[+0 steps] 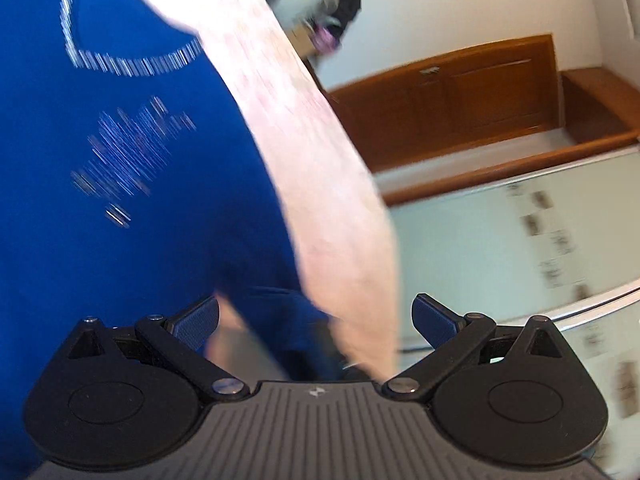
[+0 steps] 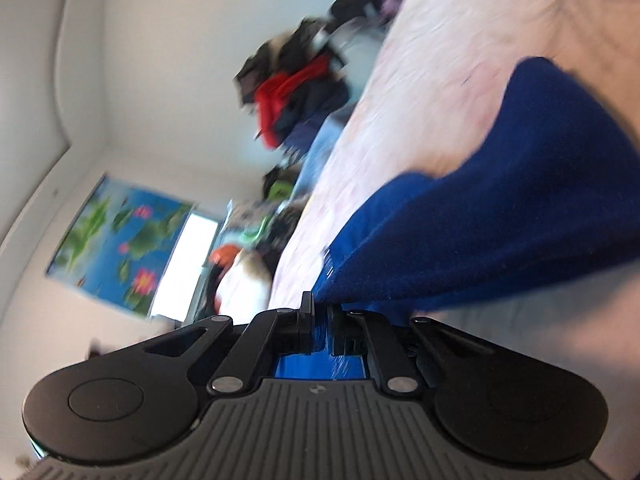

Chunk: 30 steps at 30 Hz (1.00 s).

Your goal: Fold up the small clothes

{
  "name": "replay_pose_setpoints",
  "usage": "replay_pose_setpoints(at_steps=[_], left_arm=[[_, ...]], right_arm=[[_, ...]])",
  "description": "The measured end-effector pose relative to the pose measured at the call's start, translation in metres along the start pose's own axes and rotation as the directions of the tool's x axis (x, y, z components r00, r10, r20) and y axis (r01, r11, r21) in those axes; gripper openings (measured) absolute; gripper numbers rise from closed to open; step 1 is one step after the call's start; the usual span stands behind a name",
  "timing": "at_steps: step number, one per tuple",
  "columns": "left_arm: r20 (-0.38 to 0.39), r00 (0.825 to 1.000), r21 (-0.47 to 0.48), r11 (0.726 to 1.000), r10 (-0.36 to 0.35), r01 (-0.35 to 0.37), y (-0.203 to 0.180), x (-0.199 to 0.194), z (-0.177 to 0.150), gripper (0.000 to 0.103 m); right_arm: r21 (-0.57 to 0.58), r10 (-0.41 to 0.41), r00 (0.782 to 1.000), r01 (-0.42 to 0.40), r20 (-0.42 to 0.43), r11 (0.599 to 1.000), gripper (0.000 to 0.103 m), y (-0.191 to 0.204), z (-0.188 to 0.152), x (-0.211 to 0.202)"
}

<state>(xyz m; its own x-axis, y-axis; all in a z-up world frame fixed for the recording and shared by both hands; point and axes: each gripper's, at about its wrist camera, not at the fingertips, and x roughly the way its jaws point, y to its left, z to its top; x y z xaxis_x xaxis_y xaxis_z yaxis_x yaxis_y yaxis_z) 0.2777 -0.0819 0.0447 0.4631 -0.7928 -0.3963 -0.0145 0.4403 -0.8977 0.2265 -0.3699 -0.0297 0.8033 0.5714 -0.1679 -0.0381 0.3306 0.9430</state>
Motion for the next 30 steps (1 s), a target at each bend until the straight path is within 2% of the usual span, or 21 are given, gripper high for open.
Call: replay_pose_setpoints(at_steps=[3,4,5,6,7,11,12,13,14,15,17,21,24,28,30], left_arm=[[-0.042,0.999,-0.059,0.998,0.023,-0.025,0.009,0.019,-0.006,0.103],[-0.057,0.998,-0.083,0.996,0.026,-0.031,0.014,0.024,-0.009,0.096],[-0.075,0.997,-0.101,0.994,0.030,-0.038,0.018,0.027,-0.011,0.081],[-0.093,0.995,-0.117,0.992,0.031,-0.042,0.022,0.029,-0.012,0.072],[-0.108,0.994,-0.132,0.990,0.034,-0.049,0.026,0.032,-0.012,0.057],[-0.148,0.986,-0.168,0.981,0.072,-0.097,0.042,0.038,-0.012,0.032],[-0.154,0.985,-0.173,0.979,0.082,-0.109,0.046,0.040,-0.012,0.026],[-0.156,0.982,-0.167,0.978,0.103,-0.129,0.047,0.040,-0.011,0.014],[-0.154,0.981,-0.150,0.978,0.122,-0.145,0.046,0.040,-0.011,0.008],[-0.151,0.979,-0.129,0.979,0.138,-0.158,0.045,0.041,-0.010,0.008],[-0.134,0.976,-0.075,0.981,0.170,-0.181,0.039,0.042,-0.006,0.005],[-0.115,0.966,0.045,0.972,0.233,-0.229,0.024,0.046,0.005,0.004],[-0.095,0.965,0.110,0.966,0.244,-0.234,0.011,0.043,0.013,0.004],[0.012,0.966,0.214,0.943,0.257,-0.253,-0.011,0.023,0.038,0.004],[0.076,0.962,0.222,0.936,0.261,-0.272,-0.016,0.005,0.056,0.005]], right_arm=[[-0.012,0.052,0.996,-0.053,-0.073,0.999,0.011,0.012,-0.013,0.001],[-0.013,0.060,0.994,-0.062,-0.095,0.998,0.011,0.014,-0.016,0.003],[-0.015,0.067,0.991,-0.069,-0.119,0.997,0.011,0.017,-0.019,0.005],[-0.019,0.069,0.988,-0.072,-0.142,0.997,0.011,0.020,-0.023,0.004],[-0.026,0.063,0.985,-0.068,-0.158,0.997,0.011,0.022,-0.026,0.005],[-0.024,0.062,0.980,-0.068,-0.191,0.997,0.013,0.022,-0.036,0.001],[-0.014,0.064,0.980,-0.067,-0.191,0.998,0.016,0.020,-0.036,-0.001],[-0.010,0.062,0.979,-0.065,-0.192,0.998,0.023,0.021,-0.036,-0.003],[-0.011,0.058,0.979,-0.062,-0.196,0.998,0.032,0.022,-0.036,-0.004],[-0.013,0.052,0.979,-0.056,-0.199,0.998,0.046,0.021,-0.037,-0.006],[-0.041,0.006,0.980,-0.014,-0.197,0.999,0.056,0.022,-0.037,-0.012],[-0.055,-0.020,0.979,0.009,-0.202,0.998,0.055,0.017,-0.038,-0.024],[-0.056,-0.046,0.982,0.036,-0.186,0.998,0.055,0.014,-0.037,-0.031],[-0.072,-0.076,0.985,0.066,-0.152,0.995,0.055,0.013,-0.026,-0.038],[-0.084,-0.097,0.985,0.085,-0.140,0.993,0.059,0.014,-0.018,-0.038]])
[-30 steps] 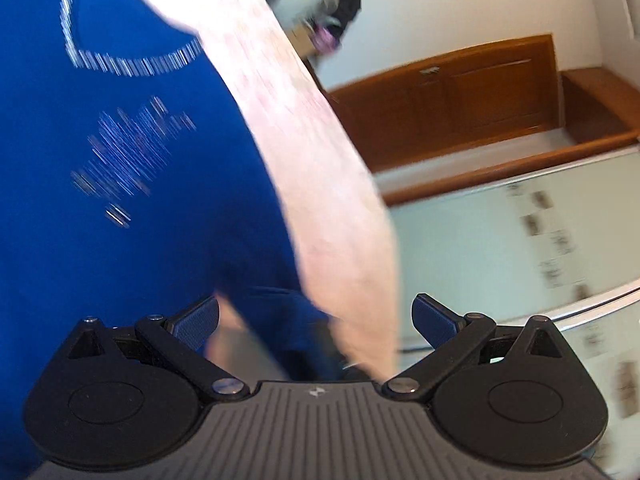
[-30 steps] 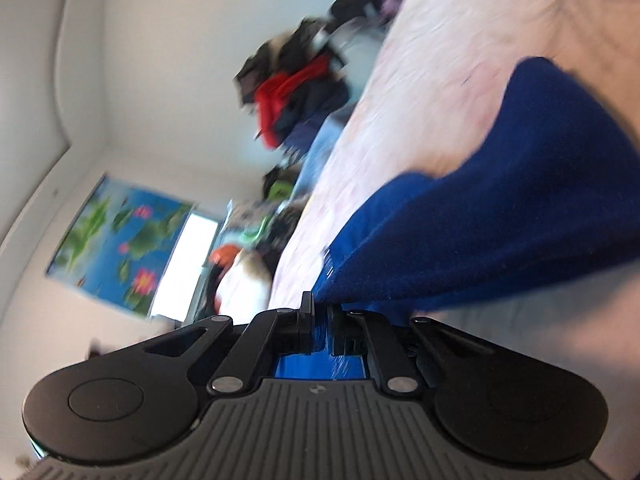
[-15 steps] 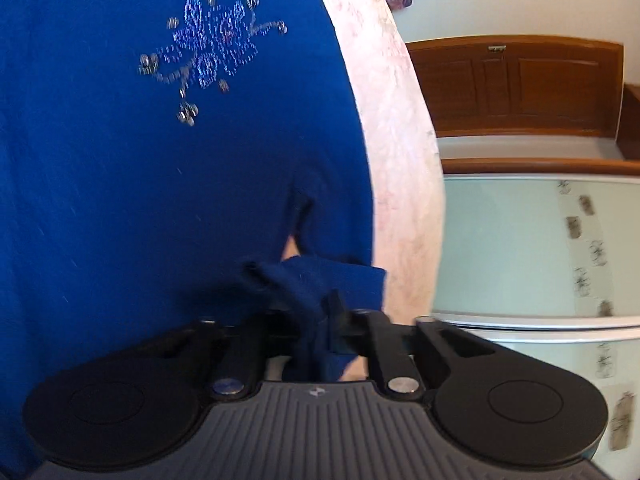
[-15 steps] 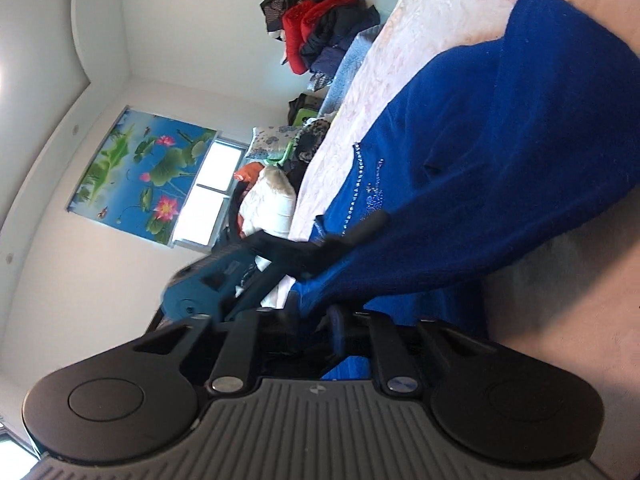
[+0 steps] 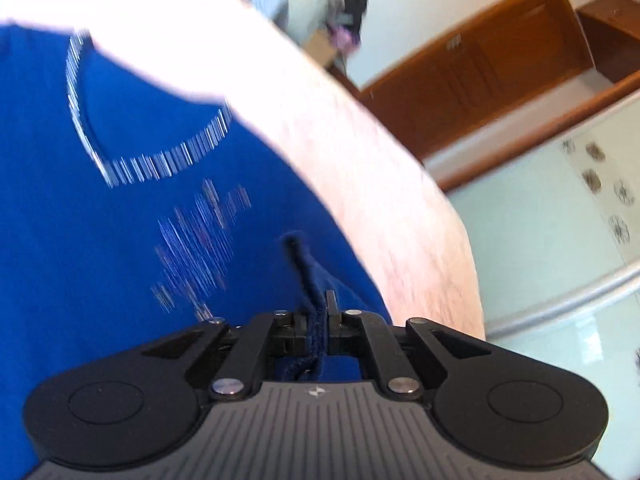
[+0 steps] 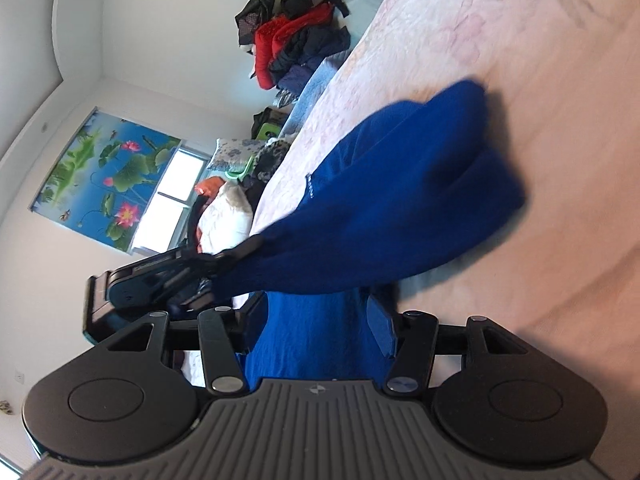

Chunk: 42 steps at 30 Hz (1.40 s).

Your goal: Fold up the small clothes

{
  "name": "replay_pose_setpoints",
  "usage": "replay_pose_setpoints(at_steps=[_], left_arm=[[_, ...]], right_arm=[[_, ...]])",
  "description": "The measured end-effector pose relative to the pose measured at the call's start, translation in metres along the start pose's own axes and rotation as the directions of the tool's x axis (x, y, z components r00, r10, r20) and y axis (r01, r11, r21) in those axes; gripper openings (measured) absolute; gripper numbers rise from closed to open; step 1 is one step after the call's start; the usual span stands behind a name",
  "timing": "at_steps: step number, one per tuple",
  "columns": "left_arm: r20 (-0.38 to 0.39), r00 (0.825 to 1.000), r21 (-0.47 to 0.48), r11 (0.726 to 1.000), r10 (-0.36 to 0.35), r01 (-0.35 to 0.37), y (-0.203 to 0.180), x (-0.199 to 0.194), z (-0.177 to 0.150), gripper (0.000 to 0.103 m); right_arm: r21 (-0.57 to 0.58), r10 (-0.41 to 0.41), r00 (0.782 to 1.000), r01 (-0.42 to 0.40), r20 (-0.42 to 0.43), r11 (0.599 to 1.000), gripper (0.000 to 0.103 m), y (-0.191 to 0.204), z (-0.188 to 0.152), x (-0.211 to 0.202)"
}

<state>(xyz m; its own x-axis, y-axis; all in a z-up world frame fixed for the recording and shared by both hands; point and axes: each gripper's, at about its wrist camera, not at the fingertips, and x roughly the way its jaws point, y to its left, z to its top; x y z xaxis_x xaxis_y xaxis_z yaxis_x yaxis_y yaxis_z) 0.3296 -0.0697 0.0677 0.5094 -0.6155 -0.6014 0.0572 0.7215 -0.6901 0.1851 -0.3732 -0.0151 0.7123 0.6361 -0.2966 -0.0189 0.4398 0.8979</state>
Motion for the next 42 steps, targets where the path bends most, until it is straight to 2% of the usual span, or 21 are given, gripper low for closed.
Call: replay_pose_setpoints(at_steps=[3,6,8,10,13,16,19,24,26,28,29,30,33,34,36,37,39,40,41,42], left_arm=[[0.120,0.993,-0.011,1.000,0.019,-0.018,0.023,-0.045,0.027,0.005],[0.251,0.964,-0.094,0.994,0.081,-0.059,0.064,-0.089,0.042,0.005],[0.289,0.942,-0.179,0.976,0.171,-0.122,0.103,-0.109,0.046,0.005],[0.285,0.926,-0.269,0.948,0.248,-0.171,0.139,-0.116,0.041,0.005],[0.256,0.925,-0.339,0.922,0.281,-0.186,0.172,-0.121,0.025,0.005],[0.260,0.928,-0.374,0.914,0.266,-0.158,0.176,-0.131,0.019,0.005],[0.283,0.929,-0.375,0.919,0.238,-0.121,0.176,-0.144,0.020,0.005],[0.308,0.927,-0.328,0.938,0.215,-0.108,0.169,-0.156,0.036,0.005],[0.326,0.920,-0.304,0.946,0.216,-0.115,0.167,-0.160,0.043,0.005],[0.318,0.917,-0.291,0.945,0.240,-0.147,0.169,-0.159,0.047,0.005],[0.305,0.918,-0.295,0.942,0.253,-0.162,0.173,-0.156,0.048,0.005],[0.294,0.918,-0.302,0.937,0.267,-0.176,0.178,-0.154,0.048,0.005],[0.257,0.914,-0.344,0.913,0.314,-0.217,0.198,-0.145,0.045,0.005],[0.238,0.914,-0.355,0.905,0.329,-0.234,0.205,-0.139,0.044,0.005],[0.200,0.906,-0.375,0.883,0.373,-0.281,0.217,-0.129,0.042,0.005],[0.189,0.905,-0.387,0.876,0.382,-0.289,0.222,-0.126,0.041,0.005],[0.182,0.911,-0.390,0.878,0.371,-0.279,0.227,-0.126,0.039,0.005],[0.181,0.913,-0.394,0.877,0.365,-0.273,0.228,-0.129,0.039,0.006],[0.176,0.913,-0.402,0.874,0.367,-0.274,0.228,-0.133,0.040,0.008],[0.176,0.908,-0.407,0.868,0.379,-0.283,0.226,-0.139,0.040,0.008]], right_arm=[[-0.029,-0.041,0.999,0.041,0.020,0.999,0.059,0.003,0.011,0.003],[-0.076,-0.079,0.996,0.081,0.030,0.994,0.061,0.008,0.026,0.010],[-0.111,-0.110,0.993,0.113,0.038,0.987,0.063,0.012,0.038,0.018],[-0.133,-0.147,0.989,0.150,0.033,0.980,0.063,0.009,0.053,0.032],[-0.171,-0.221,0.975,0.221,0.019,0.960,0.063,0.005,0.073,0.057],[-0.237,-0.262,0.965,0.252,-0.011,0.938,0.063,0.014,0.088,0.089],[-0.282,-0.304,0.952,0.280,-0.042,0.917,0.063,0.021,0.098,0.122],[-0.275,-0.347,0.935,0.315,-0.073,0.908,0.063,0.024,0.114,0.160],[-0.294,-0.352,0.932,0.314,-0.084,0.903,0.062,0.025,0.115,0.171],[-0.322,-0.366,0.927,0.325,-0.076,0.889,0.023,0.024,0.113,0.177],[-0.339,-0.377,0.923,0.330,-0.080,0.881,0.010,0.025,0.113,0.180],[-0.349,-0.378,0.923,0.332,-0.070,0.876,0.010,0.028,0.113,0.180],[-0.357,-0.326,0.945,0.294,-0.034,0.887,0.009,0.037,0.113,0.169],[-0.354,-0.344,0.938,0.309,-0.040,0.883,0.009,0.033,0.114,0.171],[-0.343,-0.406,0.912,0.362,-0.063,0.867,0.007,0.017,0.116,0.178],[-0.331,-0.387,0.920,0.346,-0.064,0.878,0.008,0.013,0.116,0.176],[-0.299,-0.348,0.935,0.312,-0.072,0.902,0.018,0.012,0.117,0.171],[-0.286,-0.359,0.931,0.326,-0.071,0.901,0.027,0.013,0.118,0.169],[-0.280,-0.378,0.923,0.345,-0.069,0.896,0.040,0.014,0.120,0.167],[-0.281,-0.385,0.921,0.356,-0.054,0.891,0.043,0.018,0.120,0.163]])
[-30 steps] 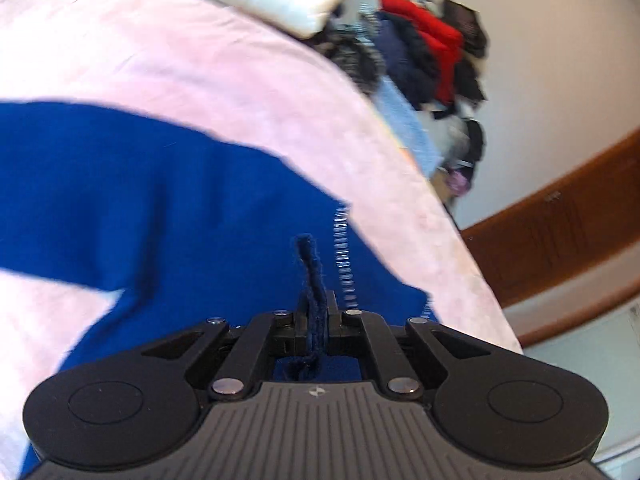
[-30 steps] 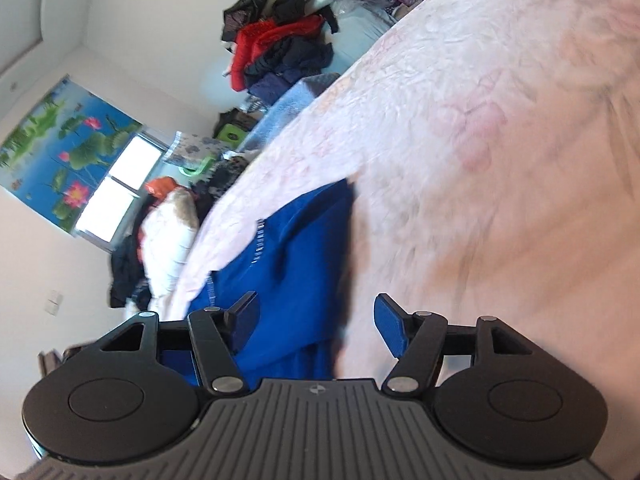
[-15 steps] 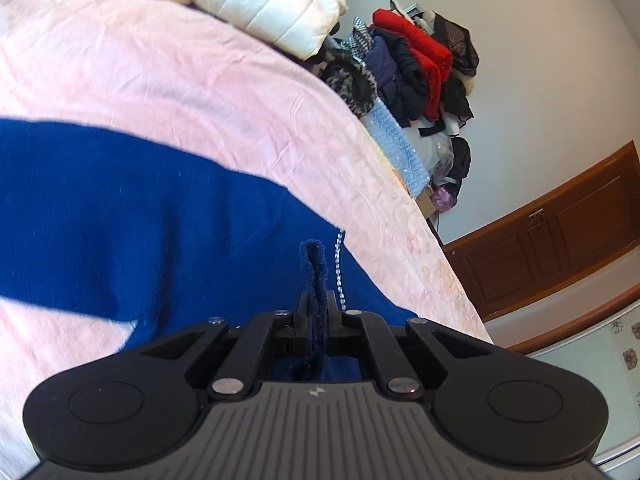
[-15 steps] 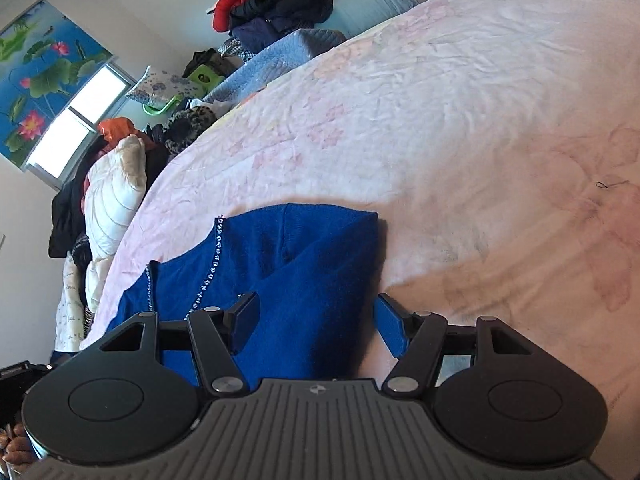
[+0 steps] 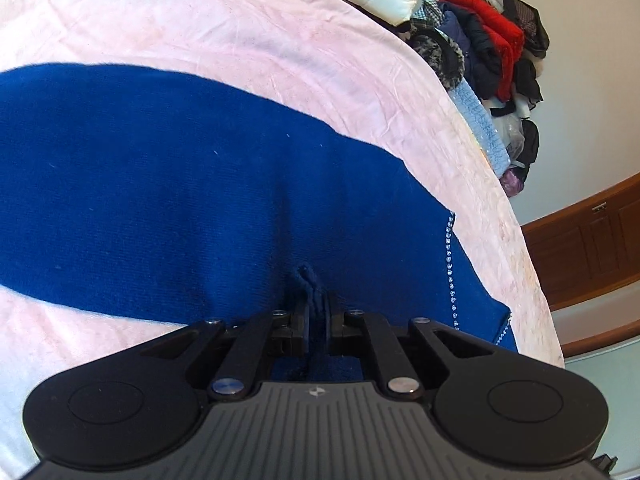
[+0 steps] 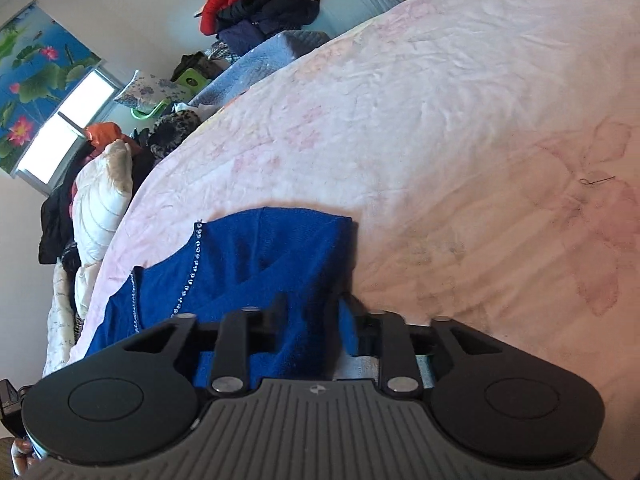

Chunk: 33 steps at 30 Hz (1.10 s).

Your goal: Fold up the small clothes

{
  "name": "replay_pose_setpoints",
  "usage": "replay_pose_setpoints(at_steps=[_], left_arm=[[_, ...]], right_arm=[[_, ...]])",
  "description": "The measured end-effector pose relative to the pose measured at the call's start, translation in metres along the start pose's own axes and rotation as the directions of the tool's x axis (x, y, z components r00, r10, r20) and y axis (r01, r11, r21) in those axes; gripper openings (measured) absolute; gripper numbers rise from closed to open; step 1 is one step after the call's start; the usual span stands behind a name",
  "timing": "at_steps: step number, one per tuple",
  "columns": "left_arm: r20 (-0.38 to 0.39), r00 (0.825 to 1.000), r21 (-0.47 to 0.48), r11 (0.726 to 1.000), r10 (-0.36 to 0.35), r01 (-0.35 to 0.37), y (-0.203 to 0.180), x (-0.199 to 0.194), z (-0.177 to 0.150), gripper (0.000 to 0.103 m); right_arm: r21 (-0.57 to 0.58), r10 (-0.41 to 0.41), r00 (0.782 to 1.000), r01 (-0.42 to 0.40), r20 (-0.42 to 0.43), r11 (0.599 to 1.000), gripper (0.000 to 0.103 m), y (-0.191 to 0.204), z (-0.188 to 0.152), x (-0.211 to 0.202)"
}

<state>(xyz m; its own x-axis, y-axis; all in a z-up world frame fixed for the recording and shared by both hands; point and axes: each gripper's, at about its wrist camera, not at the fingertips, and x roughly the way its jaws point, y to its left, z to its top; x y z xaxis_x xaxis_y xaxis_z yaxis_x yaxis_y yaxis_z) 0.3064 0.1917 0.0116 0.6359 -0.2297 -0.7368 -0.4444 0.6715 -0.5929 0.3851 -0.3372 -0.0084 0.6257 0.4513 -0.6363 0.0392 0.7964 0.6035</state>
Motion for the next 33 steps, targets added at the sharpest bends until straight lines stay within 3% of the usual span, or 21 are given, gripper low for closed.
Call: replay_pose_setpoints(at_steps=[3,5,7,10,13,14,15,16,19,22,24,27,30,33], left_arm=[[0.111,0.994,0.052,0.998,0.020,-0.026,-0.011,-0.034,0.000,0.020],[0.207,0.978,0.121,0.993,-0.013,-0.013,-0.027,-0.056,-0.006,0.049],[0.242,0.968,0.217,0.976,-0.065,0.011,-0.049,-0.060,-0.016,0.069],[0.181,0.981,0.338,0.941,-0.077,0.011,-0.077,-0.034,-0.039,0.069],[0.084,0.996,0.371,0.928,-0.019,-0.013,-0.082,0.005,-0.058,0.069],[0.058,0.998,0.381,0.924,0.016,-0.037,-0.080,0.016,-0.063,0.068],[0.047,0.998,0.393,0.917,0.049,-0.064,-0.077,0.025,-0.069,0.068],[0.090,0.995,0.421,0.905,0.031,-0.066,-0.075,0.023,-0.075,0.068],[0.112,0.992,0.459,0.882,0.060,-0.105,-0.080,0.024,-0.082,0.068],[0.145,0.983,0.504,0.847,0.110,-0.169,-0.091,0.027,-0.091,0.071],[0.131,0.986,0.473,0.867,0.103,-0.154,-0.090,0.019,-0.090,0.071],[0.125,0.992,0.358,0.933,-0.029,-0.018,-0.068,-0.019,-0.087,0.071],[0.226,0.970,0.251,0.968,-0.085,0.027,-0.031,-0.067,-0.085,0.072],[0.357,0.933,0.077,0.997,-0.053,0.027,0.025,-0.116,-0.069,0.073]], right_arm=[[-0.113,-0.006,0.996,0.016,0.093,0.993,0.044,0.025,-0.006,-0.026],[-0.189,0.050,0.993,-0.030,0.103,0.981,0.046,0.047,-0.014,-0.037],[-0.222,0.126,0.992,-0.117,0.025,0.968,0.056,0.068,-0.021,-0.032],[-0.235,0.154,0.984,-0.171,-0.088,0.957,0.058,0.089,-0.034,-0.008],[-0.280,0.061,0.988,-0.099,-0.141,0.955,0.056,0.096,-0.053,0.015],[-0.309,-0.002,0.989,-0.044,-0.147,0.950,0.049,0.093,-0.060,0.021],[-0.340,0.001,0.994,-0.038,-0.107,0.940,0.047,0.087,-0.066,0.018],[-0.340,0.022,0.996,-0.051,-0.089,0.939,0.046,0.080,-0.070,0.015],[-0.257,0.070,0.994,-0.089,-0.082,0.962,0.046,0.062,-0.070,0.004],[-0.314,0.041,0.997,-0.060,-0.067,0.948,0.046,0.071,-0.073,0.007],[-0.336,0.023,0.998,-0.042,-0.060,0.941,0.051,0.078,-0.074,0.010],[-0.336,0.035,0.998,-0.052,-0.056,0.940,0.052,0.077,-0.075,0.010],[-0.308,0.077,0.996,-0.086,-0.041,0.948,0.052,0.067,-0.077,0.005],[-0.260,0.104,0.994,-0.110,-0.037,0.959,0.052,0.062,-0.076,0.005]])
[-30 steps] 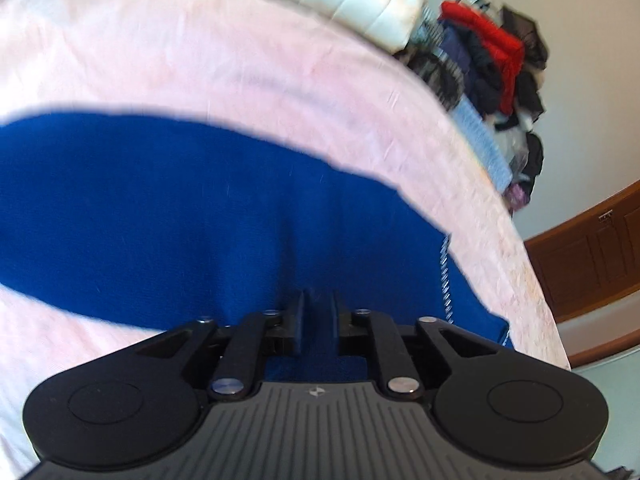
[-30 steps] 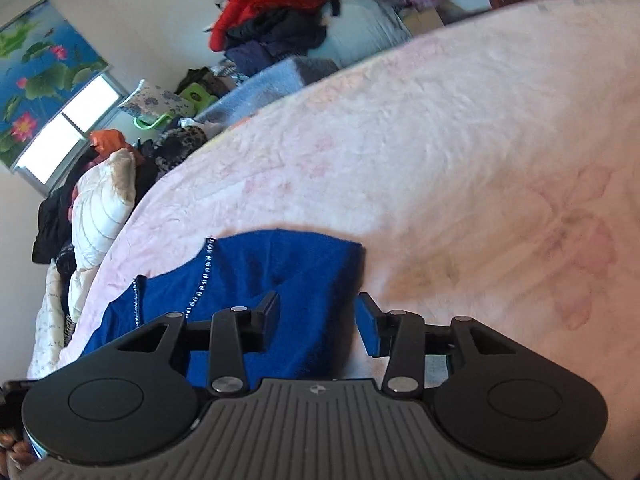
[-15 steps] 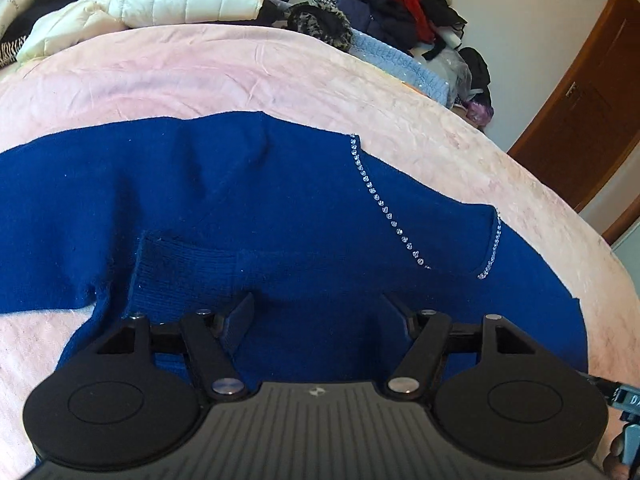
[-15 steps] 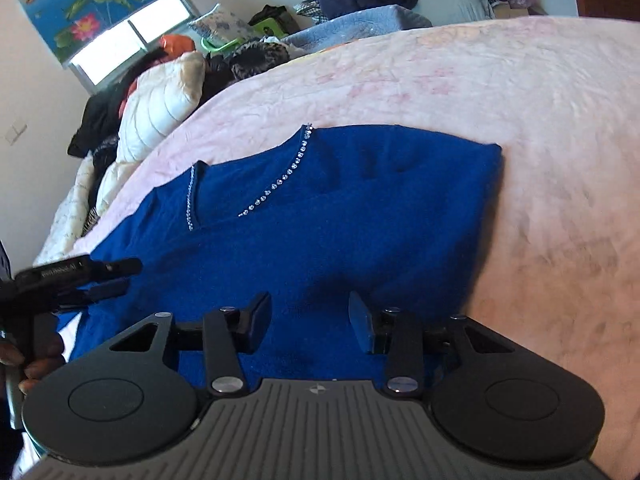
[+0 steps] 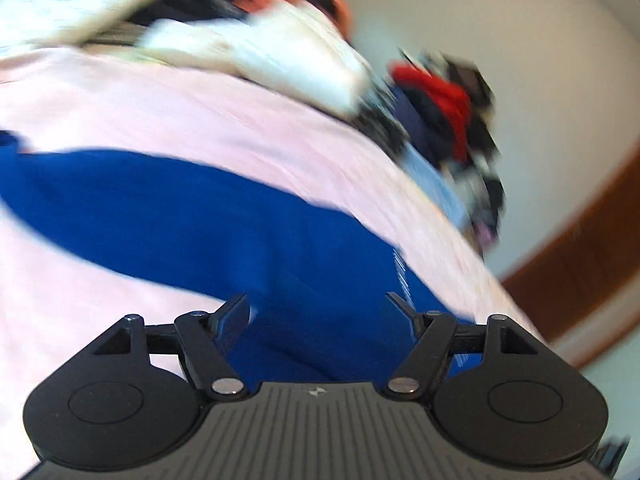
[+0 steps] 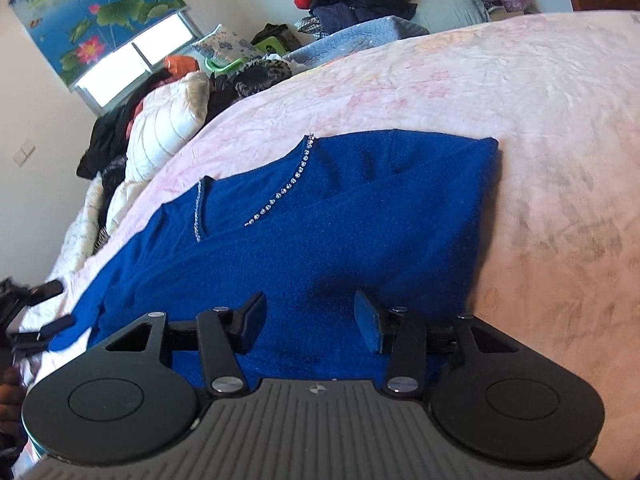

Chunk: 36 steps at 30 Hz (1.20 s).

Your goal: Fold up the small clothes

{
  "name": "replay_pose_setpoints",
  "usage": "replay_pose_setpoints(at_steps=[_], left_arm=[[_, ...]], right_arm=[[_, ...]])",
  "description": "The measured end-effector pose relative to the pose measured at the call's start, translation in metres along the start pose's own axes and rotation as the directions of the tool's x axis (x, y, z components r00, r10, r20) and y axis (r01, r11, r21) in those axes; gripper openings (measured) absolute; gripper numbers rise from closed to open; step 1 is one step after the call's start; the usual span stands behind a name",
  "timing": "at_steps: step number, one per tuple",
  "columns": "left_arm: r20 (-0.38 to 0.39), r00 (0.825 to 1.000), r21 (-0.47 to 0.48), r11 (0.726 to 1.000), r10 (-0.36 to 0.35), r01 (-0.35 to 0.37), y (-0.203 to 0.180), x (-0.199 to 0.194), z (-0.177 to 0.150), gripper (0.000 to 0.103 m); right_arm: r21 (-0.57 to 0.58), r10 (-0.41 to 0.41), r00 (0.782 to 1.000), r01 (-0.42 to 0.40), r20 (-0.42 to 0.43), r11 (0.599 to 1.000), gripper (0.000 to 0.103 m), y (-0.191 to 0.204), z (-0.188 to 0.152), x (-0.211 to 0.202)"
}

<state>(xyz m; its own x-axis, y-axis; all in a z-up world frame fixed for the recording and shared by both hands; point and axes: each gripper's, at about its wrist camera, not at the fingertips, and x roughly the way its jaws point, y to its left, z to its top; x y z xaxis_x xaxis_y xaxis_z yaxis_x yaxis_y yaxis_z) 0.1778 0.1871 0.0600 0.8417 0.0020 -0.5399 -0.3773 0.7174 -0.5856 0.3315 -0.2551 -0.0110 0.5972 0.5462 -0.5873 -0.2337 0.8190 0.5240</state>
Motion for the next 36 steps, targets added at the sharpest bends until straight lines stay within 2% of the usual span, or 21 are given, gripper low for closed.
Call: replay_pose_setpoints(at_steps=[2,3,4,5,7,8,10,12,13,15,18,23,25,27,29,31,33,34,36], left_arm=[[0.081,0.993,-0.154,0.986,0.081,-0.068,0.048,-0.027,0.030,0.074],[0.116,0.988,-0.245,0.967,0.104,-0.073,0.075,-0.039,0.045,0.075],[0.144,0.983,-0.344,0.937,0.116,-0.060,0.102,-0.049,0.059,0.080],[0.167,0.976,-0.446,0.894,0.137,-0.049,0.129,-0.058,0.071,0.082],[0.186,0.957,-0.624,0.779,0.222,-0.059,0.178,-0.069,0.090,0.082],[0.197,0.947,-0.671,0.739,0.255,-0.060,0.196,-0.073,0.096,0.082],[0.181,0.936,-0.728,0.681,0.303,-0.080,0.224,-0.072,0.105,0.082],[0.123,0.945,-0.756,0.645,0.303,-0.109,0.241,-0.061,0.111,0.082],[0.105,0.952,-0.760,0.641,0.286,-0.109,0.248,-0.054,0.112,0.082],[0.056,0.962,-0.751,0.646,0.269,-0.137,0.254,-0.035,0.115,0.082],[0.020,0.959,-0.757,0.630,0.284,-0.171,0.263,-0.019,0.119,0.082],[0.014,0.974,-0.769,0.625,0.226,-0.134,0.266,-0.014,0.121,0.082],[0.038,0.981,-0.776,0.624,0.192,-0.093,0.263,-0.019,0.119,0.082],[0.078,0.985,-0.764,0.644,0.157,-0.042,0.260,-0.023,0.119,0.082],[0.100,0.981,-0.756,0.654,0.165,-0.033,0.261,-0.026,0.121,0.082],[0.099,0.984,-0.766,0.642,0.146,-0.018,0.270,-0.021,0.122,0.082],[0.081,0.990,-0.801,0.599,0.111,-0.002,0.277,-0.017,0.120,0.082],[0.073,0.993,-0.802,0.598,0.097,0.001,0.276,-0.017,0.119,0.082],[0.058,0.996,-0.781,0.624,0.069,0.002,0.270,-0.019,0.119,0.082]], right_arm=[[-0.002,-0.004,1.000,0.004,-0.004,1.000,0.052,0.002,0.001,0.001],[-0.009,-0.009,1.000,0.009,-0.005,1.000,0.052,0.003,0.001,0.002],[-0.015,-0.014,1.000,0.014,-0.005,1.000,0.052,0.004,0.001,0.002],[-0.020,-0.019,1.000,0.019,-0.004,1.000,0.052,0.006,0.000,0.002],[-0.025,-0.024,1.000,0.024,-0.002,0.999,0.055,0.009,-0.001,0.002],[-0.024,-0.023,1.000,0.023,0.000,0.999,0.058,0.010,-0.002,0.003],[-0.026,-0.025,1.000,0.025,0.002,0.999,0.064,0.014,-0.002,0.004],[-0.045,-0.040,0.999,0.040,0.001,0.998,0.071,0.021,-0.003,0.006],[-0.063,-0.051,0.999,0.051,-0.002,0.997,0.074,0.025,-0.004,0.008],[-0.118,-0.080,0.997,0.078,-0.013,0.990,0.085,0.037,-0.005,0.013],[-0.202,-0.130,0.991,0.120,-0.035,0.972,0.099,0.056,-0.008,0.025],[-0.343,-0.237,0.971,0.212,-0.033,0.915,0.100,0.079,-0.020,0.040],[-0.373,-0.253,0.967,0.226,-0.024,0.900,0.100,0.082,-0.024,0.040],[-0.368,-0.246,0.969,0.221,-0.023,0.903,0.100,0.081,-0.024,0.039],[-0.365,-0.240,0.970,0.215,-0.025,0.906,0.100,0.079,-0.022,0.038],[-0.371,-0.241,0.970,0.215,-0.024,0.903,0.100,0.079,-0.022,0.038],[-0.374,-0.240,0.971,0.215,-0.021,0.902,0.100,0.080,-0.023,0.037],[-0.373,-0.240,0.971,0.215,-0.020,0.903,0.100,0.079,-0.024,0.037],[-0.368,-0.237,0.971,0.214,-0.019,0.905,0.100,0.079,-0.024,0.036]])
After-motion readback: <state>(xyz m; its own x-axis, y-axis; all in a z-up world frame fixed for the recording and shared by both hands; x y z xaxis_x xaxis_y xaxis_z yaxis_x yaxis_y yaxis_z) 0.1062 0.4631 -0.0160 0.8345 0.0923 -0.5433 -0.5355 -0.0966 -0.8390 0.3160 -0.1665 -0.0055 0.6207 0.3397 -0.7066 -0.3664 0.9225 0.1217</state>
